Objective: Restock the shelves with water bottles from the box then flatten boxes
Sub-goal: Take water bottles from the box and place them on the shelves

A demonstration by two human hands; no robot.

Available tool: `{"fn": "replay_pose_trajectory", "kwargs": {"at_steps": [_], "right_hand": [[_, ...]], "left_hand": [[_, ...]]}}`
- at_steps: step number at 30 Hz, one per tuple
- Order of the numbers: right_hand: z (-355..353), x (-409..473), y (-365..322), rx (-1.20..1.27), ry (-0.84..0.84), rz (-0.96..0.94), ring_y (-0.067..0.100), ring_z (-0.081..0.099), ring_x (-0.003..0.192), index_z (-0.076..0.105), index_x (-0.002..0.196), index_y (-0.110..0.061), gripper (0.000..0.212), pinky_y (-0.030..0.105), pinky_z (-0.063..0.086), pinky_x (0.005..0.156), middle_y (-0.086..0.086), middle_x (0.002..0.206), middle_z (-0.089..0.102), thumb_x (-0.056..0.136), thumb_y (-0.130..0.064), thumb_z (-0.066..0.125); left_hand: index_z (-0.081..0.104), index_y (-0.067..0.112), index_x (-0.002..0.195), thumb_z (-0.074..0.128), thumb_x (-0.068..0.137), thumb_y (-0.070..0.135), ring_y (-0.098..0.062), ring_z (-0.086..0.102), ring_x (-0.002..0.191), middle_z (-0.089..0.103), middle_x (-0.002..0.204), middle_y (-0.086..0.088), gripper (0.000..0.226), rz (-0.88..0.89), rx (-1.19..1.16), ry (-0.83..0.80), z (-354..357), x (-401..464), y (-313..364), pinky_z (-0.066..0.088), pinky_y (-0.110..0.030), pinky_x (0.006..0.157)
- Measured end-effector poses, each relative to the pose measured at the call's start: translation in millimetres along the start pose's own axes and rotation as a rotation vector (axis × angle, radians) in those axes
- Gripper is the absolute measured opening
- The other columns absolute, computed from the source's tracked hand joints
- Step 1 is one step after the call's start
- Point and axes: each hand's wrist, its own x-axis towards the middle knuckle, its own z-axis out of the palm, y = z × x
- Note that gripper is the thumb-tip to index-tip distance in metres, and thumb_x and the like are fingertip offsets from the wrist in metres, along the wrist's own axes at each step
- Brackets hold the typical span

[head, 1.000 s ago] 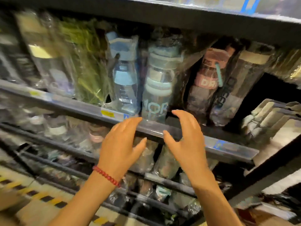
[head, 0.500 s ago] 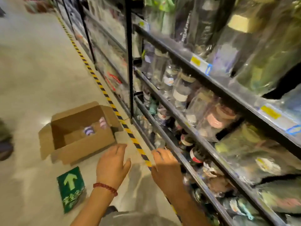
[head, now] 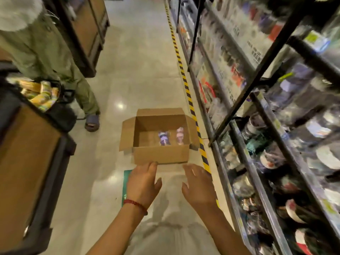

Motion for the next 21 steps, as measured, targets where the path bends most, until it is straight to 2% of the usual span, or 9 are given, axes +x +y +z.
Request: {"fn": "replay_pose_trajectory", "kwargs": {"at_steps": [2,4,7,9,11,13,16,21], "right_hand": [[6,17,-2,0.026,0.0,-0.017,0.026,0.069,0.086,0.069,0.104,-0.014,0.058,0.034,0.057,0.066,0.005,0.1,0.07,0.048,-0.024,0.08],[16,34,0,0.081,-0.003,-0.04,0.029,0.067,0.089,0.064,0.109,-0.012,0.058,0.035,0.057,0.07,0.008,0.102,0.069,0.052,-0.018,0.07],[24,71,5,0.113,-0.05,-0.034,0.027,0.065,0.085,0.066,0.105,-0.013,0.053,0.032,0.055,0.066,0.004,0.098,0.067,0.053,-0.011,0.077],[23,104,9,0.11,-0.078,-0.005,0.024,0.064,0.083,0.066,0.101,-0.016,0.047,0.031,0.053,0.062,0.001,0.096,0.066,0.056,-0.012,0.079],[27,140,20,0.121,-0.091,0.0,0.026,0.065,0.081,0.067,0.099,-0.013,0.047,0.034,0.055,0.059,0.004,0.095,0.067,0.054,-0.011,0.081],[27,181,33,0.147,-0.122,0.007,0.03,0.064,0.09,0.065,0.106,-0.011,0.045,0.039,0.056,0.069,0.007,0.104,0.065,0.063,-0.012,0.079],[20,245,52,0.168,-0.171,0.022,0.03,0.051,0.116,0.057,0.123,-0.013,0.043,0.041,0.048,0.09,0.007,0.127,0.056,0.081,-0.017,0.065],[35,345,78,0.18,-0.257,0.007,0.031,0.05,0.12,0.053,0.129,-0.011,0.048,0.037,0.046,0.09,0.009,0.132,0.052,0.083,-0.018,0.064]], "left_hand": [[0.064,0.017,0.103,0.081,0.063,0.029,-0.025,0.064,0.076,0.068,0.09,-0.003,0.045,-0.049,-0.018,-0.016,2,12,-6,0.055,-0.033,0.063],[0.06,0.021,0.115,0.072,0.075,0.032,-0.021,0.063,0.091,0.067,0.105,0.0,0.044,-0.1,-0.046,-0.05,1,28,-6,0.053,-0.032,0.077],[0.044,0.027,0.134,0.057,0.089,0.038,-0.017,0.053,0.116,0.054,0.13,0.005,0.049,-0.138,-0.037,-0.055,5,60,-11,0.043,-0.028,0.098],[0.047,0.024,0.133,0.06,0.088,0.037,-0.019,0.054,0.116,0.055,0.131,0.003,0.049,-0.154,-0.041,-0.061,10,87,-18,0.044,-0.03,0.097],[0.06,0.016,0.121,0.073,0.076,0.029,-0.026,0.064,0.099,0.066,0.115,-0.004,0.048,-0.163,-0.07,-0.072,15,121,-27,0.052,-0.035,0.083],[0.065,0.012,0.112,0.08,0.068,0.025,-0.028,0.067,0.087,0.069,0.102,-0.007,0.048,-0.185,-0.078,-0.094,20,161,-34,0.055,-0.036,0.073],[0.062,0.011,0.117,0.076,0.073,0.028,-0.028,0.064,0.093,0.068,0.104,-0.007,0.049,-0.223,-0.105,-0.119,17,226,-37,0.052,-0.036,0.076],[0.046,0.018,0.134,0.062,0.084,0.037,-0.022,0.051,0.116,0.052,0.133,-0.002,0.055,-0.292,-0.142,-0.209,33,334,-41,0.044,-0.03,0.093]]}}
